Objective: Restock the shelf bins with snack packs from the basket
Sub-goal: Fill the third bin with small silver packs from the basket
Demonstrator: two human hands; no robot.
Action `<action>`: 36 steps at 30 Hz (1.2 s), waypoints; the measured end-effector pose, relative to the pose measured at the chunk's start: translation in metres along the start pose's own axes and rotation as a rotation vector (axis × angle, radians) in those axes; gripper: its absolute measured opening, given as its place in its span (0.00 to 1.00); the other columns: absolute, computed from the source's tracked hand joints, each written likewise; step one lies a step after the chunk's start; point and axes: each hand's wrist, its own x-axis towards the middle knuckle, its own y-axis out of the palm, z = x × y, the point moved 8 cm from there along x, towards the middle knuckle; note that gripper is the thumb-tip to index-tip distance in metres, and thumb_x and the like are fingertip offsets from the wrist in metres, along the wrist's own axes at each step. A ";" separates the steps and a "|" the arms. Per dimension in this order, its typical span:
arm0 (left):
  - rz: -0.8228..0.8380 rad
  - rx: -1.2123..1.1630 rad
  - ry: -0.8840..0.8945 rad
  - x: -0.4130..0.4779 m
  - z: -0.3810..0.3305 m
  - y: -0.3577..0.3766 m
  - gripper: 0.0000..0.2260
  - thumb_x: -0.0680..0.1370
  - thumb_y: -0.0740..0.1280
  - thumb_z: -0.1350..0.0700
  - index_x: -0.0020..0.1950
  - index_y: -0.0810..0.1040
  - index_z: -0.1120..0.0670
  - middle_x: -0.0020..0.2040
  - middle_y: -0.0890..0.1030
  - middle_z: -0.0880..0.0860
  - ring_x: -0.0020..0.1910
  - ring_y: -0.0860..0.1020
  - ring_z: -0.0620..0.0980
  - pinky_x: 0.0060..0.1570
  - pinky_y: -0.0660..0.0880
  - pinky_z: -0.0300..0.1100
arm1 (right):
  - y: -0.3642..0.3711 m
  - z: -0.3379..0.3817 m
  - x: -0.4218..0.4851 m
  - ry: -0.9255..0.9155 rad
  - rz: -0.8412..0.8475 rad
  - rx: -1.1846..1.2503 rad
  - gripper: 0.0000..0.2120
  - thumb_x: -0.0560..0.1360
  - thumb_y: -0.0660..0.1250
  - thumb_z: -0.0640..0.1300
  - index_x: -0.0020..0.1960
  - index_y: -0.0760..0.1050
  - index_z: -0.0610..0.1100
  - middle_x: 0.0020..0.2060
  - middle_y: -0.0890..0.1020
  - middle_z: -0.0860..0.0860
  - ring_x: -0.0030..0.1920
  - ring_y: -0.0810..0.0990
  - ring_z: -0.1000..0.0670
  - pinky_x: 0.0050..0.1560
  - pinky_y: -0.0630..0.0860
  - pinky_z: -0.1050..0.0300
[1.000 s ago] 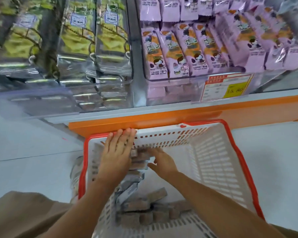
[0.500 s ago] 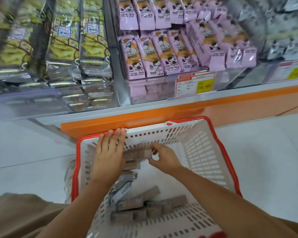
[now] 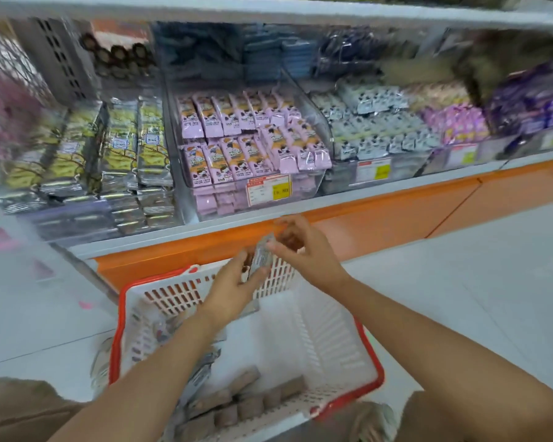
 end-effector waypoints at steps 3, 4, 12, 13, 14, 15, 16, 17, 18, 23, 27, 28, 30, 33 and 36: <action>-0.052 -0.136 -0.017 0.009 -0.025 0.001 0.15 0.81 0.65 0.48 0.65 0.73 0.52 0.56 0.82 0.47 0.57 0.80 0.46 0.56 0.75 0.41 | -0.023 0.019 -0.008 -0.013 0.016 -0.022 0.23 0.73 0.74 0.44 0.64 0.69 0.46 0.45 0.81 0.49 0.44 0.80 0.47 0.45 0.76 0.56; -0.061 -0.177 -0.017 0.011 -0.034 0.003 0.15 0.81 0.65 0.50 0.66 0.73 0.52 0.57 0.82 0.47 0.58 0.79 0.47 0.59 0.75 0.44 | -0.029 0.022 -0.012 -0.005 0.029 -0.043 0.23 0.72 0.75 0.44 0.63 0.68 0.45 0.47 0.81 0.49 0.45 0.79 0.49 0.45 0.75 0.58; -0.055 -0.289 0.069 0.020 -0.102 0.016 0.09 0.82 0.63 0.55 0.62 0.75 0.54 0.52 0.83 0.49 0.50 0.81 0.37 0.49 0.73 0.28 | -0.077 0.053 -0.030 -0.042 -0.002 -0.110 0.16 0.71 0.75 0.45 0.54 0.73 0.47 0.47 0.80 0.50 0.46 0.78 0.52 0.46 0.74 0.62; -0.065 -0.278 0.075 0.023 -0.109 0.017 0.08 0.82 0.63 0.55 0.61 0.75 0.52 0.52 0.83 0.47 0.50 0.80 0.36 0.48 0.72 0.28 | -0.082 0.057 -0.029 -0.047 -0.001 -0.119 0.15 0.71 0.75 0.46 0.54 0.73 0.48 0.46 0.80 0.50 0.46 0.79 0.50 0.46 0.76 0.59; -0.069 -0.260 0.078 0.028 -0.115 0.018 0.07 0.82 0.64 0.54 0.60 0.75 0.50 0.52 0.83 0.46 0.50 0.80 0.35 0.48 0.72 0.28 | -0.087 0.061 -0.028 -0.065 -0.007 -0.140 0.15 0.71 0.75 0.46 0.54 0.74 0.49 0.46 0.81 0.50 0.45 0.79 0.49 0.46 0.76 0.56; -0.065 -0.236 0.087 0.032 -0.122 0.019 0.07 0.82 0.64 0.53 0.60 0.74 0.49 0.53 0.82 0.46 0.53 0.79 0.37 0.49 0.72 0.28 | -0.093 0.065 -0.026 -0.089 -0.020 -0.162 0.14 0.71 0.75 0.45 0.53 0.74 0.48 0.45 0.81 0.51 0.44 0.79 0.49 0.46 0.77 0.54; -0.081 -0.185 0.111 0.038 -0.128 0.017 0.09 0.82 0.63 0.51 0.61 0.74 0.50 0.55 0.81 0.46 0.57 0.78 0.41 0.51 0.72 0.29 | -0.100 0.070 -0.022 -0.116 -0.038 -0.178 0.13 0.71 0.75 0.42 0.53 0.75 0.48 0.44 0.80 0.51 0.43 0.79 0.50 0.45 0.77 0.55; -0.127 -0.091 0.160 0.044 -0.134 0.012 0.11 0.83 0.62 0.48 0.63 0.73 0.51 0.58 0.79 0.46 0.61 0.76 0.45 0.56 0.73 0.34 | -0.109 0.074 -0.017 -0.138 -0.063 -0.191 0.13 0.72 0.75 0.40 0.52 0.75 0.47 0.43 0.80 0.52 0.43 0.78 0.51 0.44 0.77 0.57; -0.191 0.042 0.224 0.049 -0.141 0.005 0.15 0.82 0.61 0.46 0.65 0.73 0.52 0.61 0.77 0.48 0.64 0.74 0.49 0.61 0.72 0.42 | -0.119 0.078 -0.011 -0.150 -0.098 -0.199 0.12 0.72 0.74 0.38 0.52 0.75 0.47 0.42 0.79 0.53 0.42 0.78 0.52 0.43 0.76 0.59; -0.477 0.645 0.317 0.065 -0.143 -0.033 0.23 0.80 0.57 0.48 0.75 0.68 0.52 0.75 0.68 0.53 0.76 0.59 0.54 0.77 0.48 0.53 | -0.180 0.080 0.032 -0.097 -0.379 -0.278 0.09 0.75 0.71 0.39 0.50 0.74 0.48 0.38 0.75 0.51 0.35 0.73 0.59 0.39 0.73 0.64; -0.409 0.836 0.204 0.079 -0.114 -0.036 0.27 0.82 0.57 0.47 0.78 0.61 0.56 0.77 0.65 0.56 0.76 0.62 0.55 0.77 0.49 0.52 | -0.208 0.071 0.078 -0.027 -0.466 -0.506 0.07 0.77 0.69 0.45 0.53 0.75 0.47 0.37 0.74 0.52 0.34 0.73 0.55 0.37 0.73 0.57; -0.411 0.863 0.204 0.080 -0.111 -0.036 0.27 0.81 0.55 0.46 0.78 0.62 0.57 0.77 0.66 0.56 0.76 0.63 0.55 0.76 0.51 0.51 | -0.213 0.068 0.091 -0.017 -0.473 -0.564 0.08 0.77 0.68 0.46 0.55 0.75 0.46 0.38 0.75 0.51 0.35 0.73 0.53 0.37 0.72 0.55; -0.433 0.890 0.224 0.079 -0.113 -0.034 0.28 0.80 0.52 0.45 0.77 0.65 0.58 0.76 0.68 0.57 0.74 0.66 0.56 0.74 0.57 0.52 | -0.219 0.063 0.116 -0.007 -0.490 -0.650 0.09 0.77 0.68 0.47 0.56 0.77 0.46 0.43 0.78 0.48 0.38 0.74 0.50 0.38 0.71 0.54; -0.461 0.919 0.237 0.080 -0.111 -0.031 0.28 0.80 0.53 0.46 0.75 0.68 0.59 0.74 0.70 0.57 0.74 0.66 0.56 0.73 0.58 0.51 | -0.219 0.057 0.149 -0.021 -0.504 -0.725 0.10 0.77 0.68 0.46 0.58 0.78 0.46 0.47 0.80 0.44 0.40 0.77 0.46 0.43 0.76 0.49; -0.484 0.909 0.263 0.083 -0.110 -0.030 0.26 0.79 0.55 0.48 0.72 0.72 0.60 0.71 0.73 0.57 0.72 0.69 0.57 0.70 0.58 0.51 | -0.214 0.049 0.176 -0.019 -0.499 -0.810 0.12 0.77 0.67 0.45 0.59 0.78 0.44 0.51 0.80 0.41 0.43 0.78 0.44 0.45 0.74 0.53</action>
